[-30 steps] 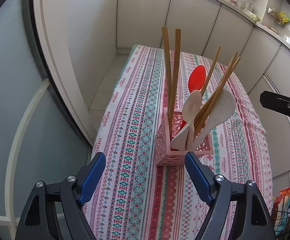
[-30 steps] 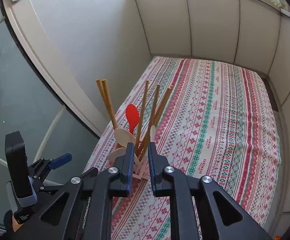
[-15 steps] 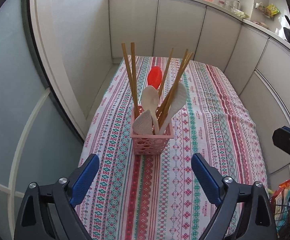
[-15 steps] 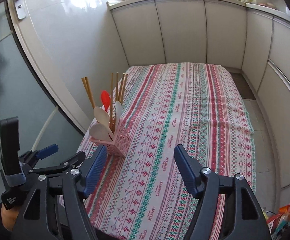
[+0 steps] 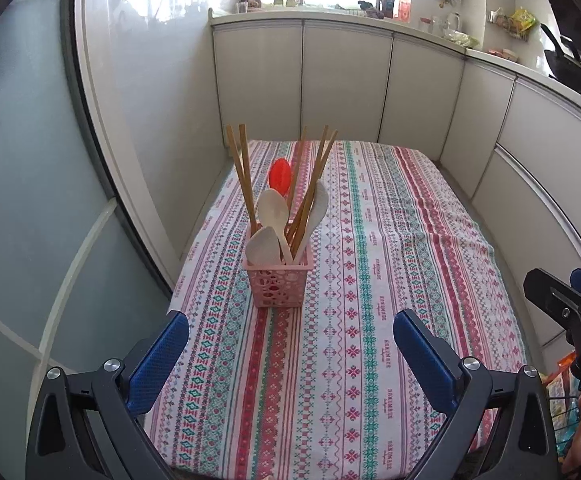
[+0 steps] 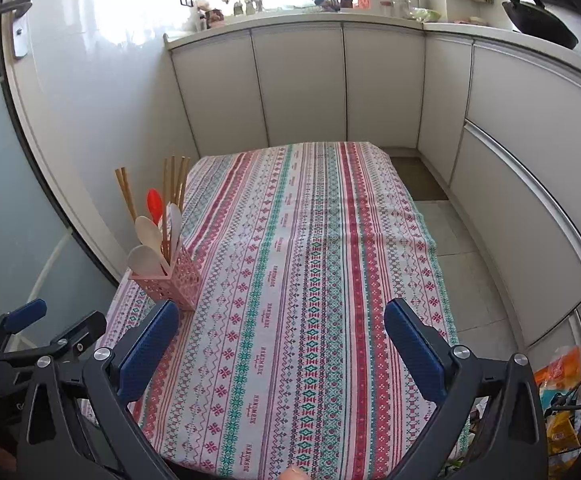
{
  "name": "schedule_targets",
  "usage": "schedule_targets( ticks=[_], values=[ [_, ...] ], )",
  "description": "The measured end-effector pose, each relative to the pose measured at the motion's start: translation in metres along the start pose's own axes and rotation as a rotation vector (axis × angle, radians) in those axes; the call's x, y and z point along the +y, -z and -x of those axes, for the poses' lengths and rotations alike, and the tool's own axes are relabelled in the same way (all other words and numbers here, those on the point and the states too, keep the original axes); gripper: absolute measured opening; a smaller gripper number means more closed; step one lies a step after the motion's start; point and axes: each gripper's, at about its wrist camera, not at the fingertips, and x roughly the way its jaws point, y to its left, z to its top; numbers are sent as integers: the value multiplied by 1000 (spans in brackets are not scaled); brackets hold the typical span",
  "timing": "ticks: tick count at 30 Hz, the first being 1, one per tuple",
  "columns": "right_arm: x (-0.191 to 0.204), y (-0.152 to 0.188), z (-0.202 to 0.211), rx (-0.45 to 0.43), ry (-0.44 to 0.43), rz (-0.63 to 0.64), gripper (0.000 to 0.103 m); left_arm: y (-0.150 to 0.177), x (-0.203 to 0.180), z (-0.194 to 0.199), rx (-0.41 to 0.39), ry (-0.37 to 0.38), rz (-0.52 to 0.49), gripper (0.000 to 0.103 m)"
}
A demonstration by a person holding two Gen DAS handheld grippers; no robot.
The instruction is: Organize utensils
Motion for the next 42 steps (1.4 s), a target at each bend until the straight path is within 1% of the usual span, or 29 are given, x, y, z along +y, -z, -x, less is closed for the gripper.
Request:
schedule_targets(
  ticks=[2,5,10,22,29,33,42],
  values=[
    [1,0,0,-4,4,5,103,0,-3,2,-27,-28,-4,103],
    [1,2,-4,7,18,12,103,-2,-4,1,-36,-40,5,103],
    [0,2,-7,8,13,7,103,-3,-6,-3,-23,-44,9,103],
    [-3,3,-15,36,-3,-5,103,-2,-8,-8,-22,-58,6,103],
    [-6,3,-20,52,-23,-37,103,-4,-7,-9,-17,-45,14,103],
    [-3,3,-20,49,-8,-23,103,-4,-8,-11,-16,-47,15,103],
    [-2,2,-24,51,-23,-17,103,-7,-12,-12,-14,-34,10,103]
  ],
)
